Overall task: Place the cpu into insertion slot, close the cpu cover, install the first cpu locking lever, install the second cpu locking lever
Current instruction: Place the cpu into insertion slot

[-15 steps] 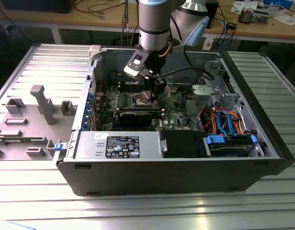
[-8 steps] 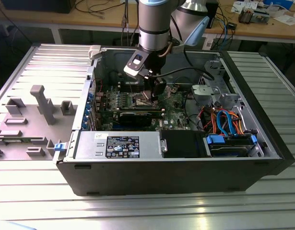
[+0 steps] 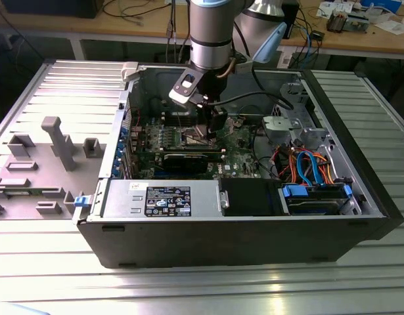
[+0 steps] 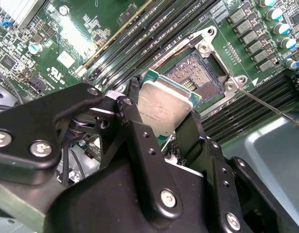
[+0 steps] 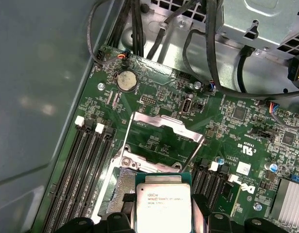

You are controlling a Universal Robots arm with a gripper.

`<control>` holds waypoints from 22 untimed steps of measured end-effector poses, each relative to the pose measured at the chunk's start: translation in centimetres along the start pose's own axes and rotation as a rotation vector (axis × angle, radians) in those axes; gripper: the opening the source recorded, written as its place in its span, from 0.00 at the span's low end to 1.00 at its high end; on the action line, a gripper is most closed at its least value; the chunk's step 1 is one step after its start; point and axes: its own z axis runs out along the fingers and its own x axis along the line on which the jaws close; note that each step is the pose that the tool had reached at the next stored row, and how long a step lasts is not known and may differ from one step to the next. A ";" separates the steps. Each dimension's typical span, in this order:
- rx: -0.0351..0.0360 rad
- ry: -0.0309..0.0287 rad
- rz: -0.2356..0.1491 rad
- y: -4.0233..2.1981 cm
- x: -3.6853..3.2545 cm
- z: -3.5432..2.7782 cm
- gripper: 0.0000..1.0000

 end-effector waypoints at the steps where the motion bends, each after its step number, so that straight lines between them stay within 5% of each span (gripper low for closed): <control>1: 0.0004 -0.0010 0.002 0.00 0.00 0.00 0.55; 22: 0.0077 -0.0182 0.031 0.00 0.00 0.07 0.55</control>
